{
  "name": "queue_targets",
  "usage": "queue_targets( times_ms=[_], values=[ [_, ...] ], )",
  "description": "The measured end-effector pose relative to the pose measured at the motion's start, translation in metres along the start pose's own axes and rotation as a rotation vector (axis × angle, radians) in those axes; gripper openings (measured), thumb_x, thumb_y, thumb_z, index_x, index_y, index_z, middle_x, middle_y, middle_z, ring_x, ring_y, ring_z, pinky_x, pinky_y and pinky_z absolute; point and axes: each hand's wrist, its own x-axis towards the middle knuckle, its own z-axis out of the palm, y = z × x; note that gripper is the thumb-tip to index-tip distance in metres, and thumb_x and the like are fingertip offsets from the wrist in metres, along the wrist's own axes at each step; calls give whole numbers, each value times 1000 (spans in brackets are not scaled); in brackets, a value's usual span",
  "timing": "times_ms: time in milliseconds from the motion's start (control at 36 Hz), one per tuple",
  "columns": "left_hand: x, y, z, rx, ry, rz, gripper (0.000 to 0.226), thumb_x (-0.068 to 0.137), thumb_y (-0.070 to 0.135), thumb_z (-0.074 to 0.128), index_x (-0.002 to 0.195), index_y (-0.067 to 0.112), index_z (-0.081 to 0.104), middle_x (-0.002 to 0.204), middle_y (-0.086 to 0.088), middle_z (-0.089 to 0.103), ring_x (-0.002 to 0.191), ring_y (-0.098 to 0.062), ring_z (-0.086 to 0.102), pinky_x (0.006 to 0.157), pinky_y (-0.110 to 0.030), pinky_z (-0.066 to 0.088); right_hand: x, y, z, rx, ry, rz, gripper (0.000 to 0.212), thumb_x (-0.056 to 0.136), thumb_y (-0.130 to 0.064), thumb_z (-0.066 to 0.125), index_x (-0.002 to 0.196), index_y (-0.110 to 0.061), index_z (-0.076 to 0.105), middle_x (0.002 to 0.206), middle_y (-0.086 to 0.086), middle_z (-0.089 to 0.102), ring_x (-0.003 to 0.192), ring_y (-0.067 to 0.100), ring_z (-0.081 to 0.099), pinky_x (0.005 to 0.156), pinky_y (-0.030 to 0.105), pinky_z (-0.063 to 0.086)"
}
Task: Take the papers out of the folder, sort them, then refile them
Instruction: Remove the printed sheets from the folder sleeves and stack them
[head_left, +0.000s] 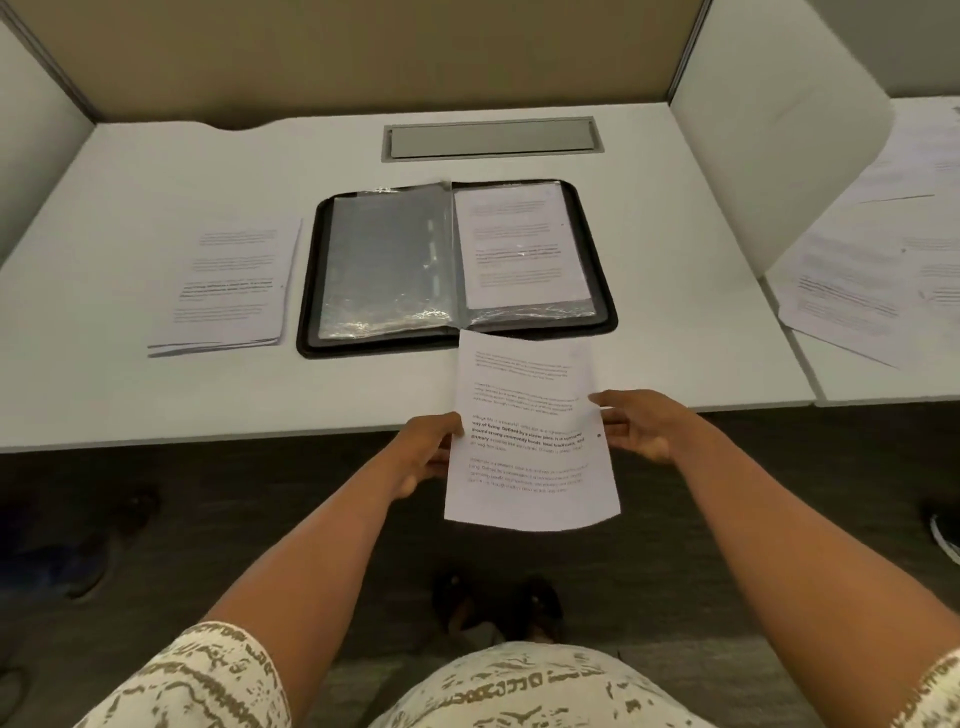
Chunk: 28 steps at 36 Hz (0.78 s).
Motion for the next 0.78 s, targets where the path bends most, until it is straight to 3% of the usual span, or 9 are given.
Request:
queue_targets(
  times_ms=[111,278,500,639,778],
  values=[
    [-11,-10,8,-37,15,24,29,94,27,60,121,19,64,116,-10,70,108,-31,66,96,-49,53,2,14,-6,-116,-11,-26,28,93,2,63,120,-4,64,119,15,71,109,32,67,95,46,57],
    [-19,-19,19,-113,105,87,23,94,17,62,116,14,67,106,-9,75,96,-30,73,75,-43,59,-3,25,-14,-184,-33,-78,27,94,1,62,119,-6,65,117,11,72,109,30,68,94,44,57],
    [-28,-19,29,-150,182,178,21,97,14,60,117,14,67,111,-7,74,101,-27,71,90,-49,56,-8,12,-17,-148,-78,-185,24,96,0,60,120,-3,64,116,12,72,106,30,70,90,42,58],
    [-32,-10,21,-199,247,226,18,99,16,59,115,13,66,108,-9,74,98,-30,72,88,-53,58,-8,1,-6,-90,-151,-214,24,96,-6,63,120,-3,66,114,12,74,107,30,70,94,45,57],
    [-30,-1,4,-229,338,277,15,99,18,59,111,18,68,107,-5,75,97,-26,72,83,-47,60,5,-6,14,-149,-192,-195,22,96,-6,63,118,-4,68,111,9,76,105,27,72,94,43,58]
  ],
)
